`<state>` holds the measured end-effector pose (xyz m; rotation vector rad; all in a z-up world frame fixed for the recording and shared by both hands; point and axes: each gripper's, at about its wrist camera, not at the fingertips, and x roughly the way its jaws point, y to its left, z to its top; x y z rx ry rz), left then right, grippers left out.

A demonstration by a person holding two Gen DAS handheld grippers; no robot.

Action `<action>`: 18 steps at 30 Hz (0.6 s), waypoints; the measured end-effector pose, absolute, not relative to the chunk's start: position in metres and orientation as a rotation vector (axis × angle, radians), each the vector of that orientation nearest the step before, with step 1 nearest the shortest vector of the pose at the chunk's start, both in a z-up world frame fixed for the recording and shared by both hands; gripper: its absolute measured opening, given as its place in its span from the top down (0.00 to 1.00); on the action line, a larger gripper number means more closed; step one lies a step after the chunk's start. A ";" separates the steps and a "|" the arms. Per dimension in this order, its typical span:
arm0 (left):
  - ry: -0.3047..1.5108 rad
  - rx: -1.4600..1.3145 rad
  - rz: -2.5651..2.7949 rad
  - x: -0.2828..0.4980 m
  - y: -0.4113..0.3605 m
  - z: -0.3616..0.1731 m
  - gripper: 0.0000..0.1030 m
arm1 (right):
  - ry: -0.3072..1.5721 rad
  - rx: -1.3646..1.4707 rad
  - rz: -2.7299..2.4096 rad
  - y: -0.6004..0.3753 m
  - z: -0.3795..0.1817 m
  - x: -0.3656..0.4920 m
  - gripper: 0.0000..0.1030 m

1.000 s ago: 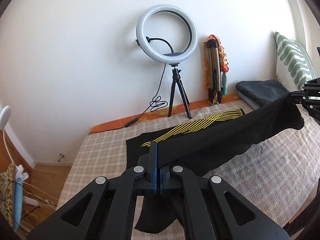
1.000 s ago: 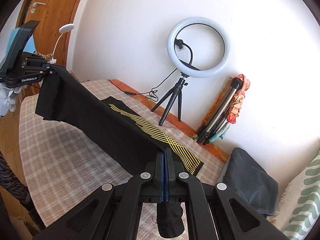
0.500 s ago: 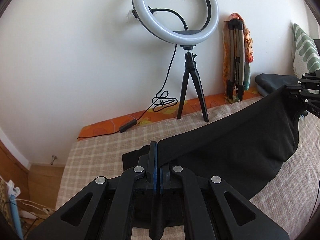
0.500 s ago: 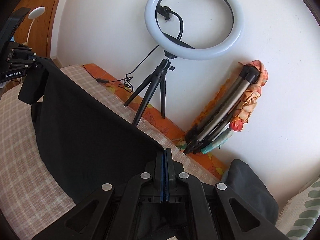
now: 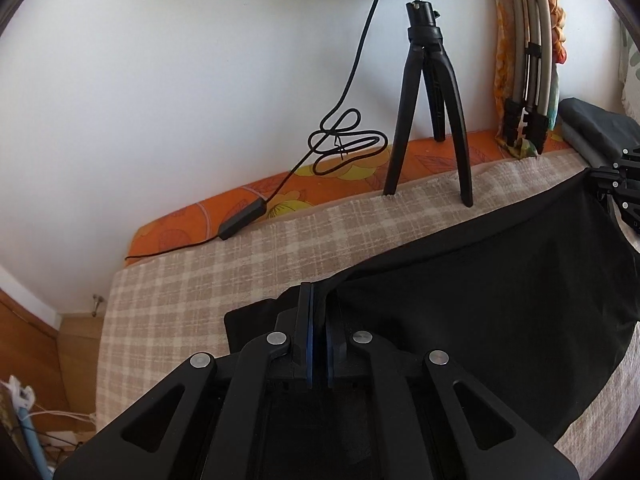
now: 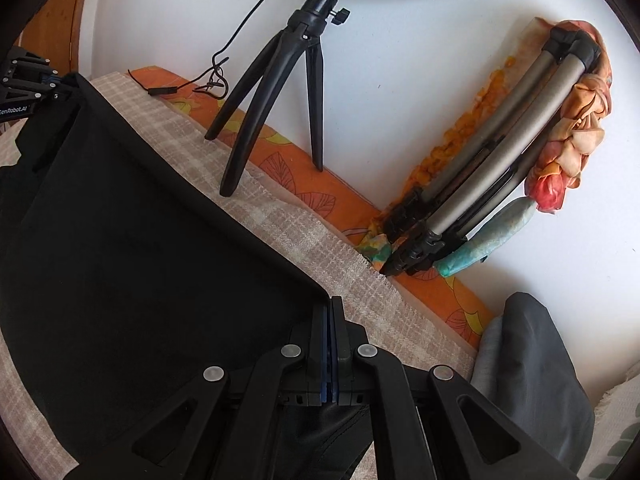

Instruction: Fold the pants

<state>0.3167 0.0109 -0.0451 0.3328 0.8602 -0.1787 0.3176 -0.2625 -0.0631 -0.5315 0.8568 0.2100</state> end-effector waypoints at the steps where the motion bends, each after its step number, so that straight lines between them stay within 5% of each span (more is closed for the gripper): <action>1: 0.863 0.338 -0.160 0.321 0.015 -0.046 0.90 | 0.865 -0.530 0.205 -0.265 -0.067 0.321 1.00; 11: 0.841 0.218 -0.053 0.315 0.090 -0.034 0.89 | 0.918 -0.533 0.215 -0.266 -0.094 0.337 1.00; 16: 0.906 0.129 -0.109 0.291 0.116 -0.048 0.64 | 0.961 -0.527 0.226 -0.263 -0.099 0.344 1.00; 17: 0.921 0.110 -0.134 0.283 0.118 -0.052 0.64 | 0.955 -0.535 0.218 -0.262 -0.097 0.344 0.96; 18: 0.933 0.105 -0.154 0.275 0.119 -0.057 0.64 | 0.947 -0.537 0.209 -0.260 -0.094 0.342 0.80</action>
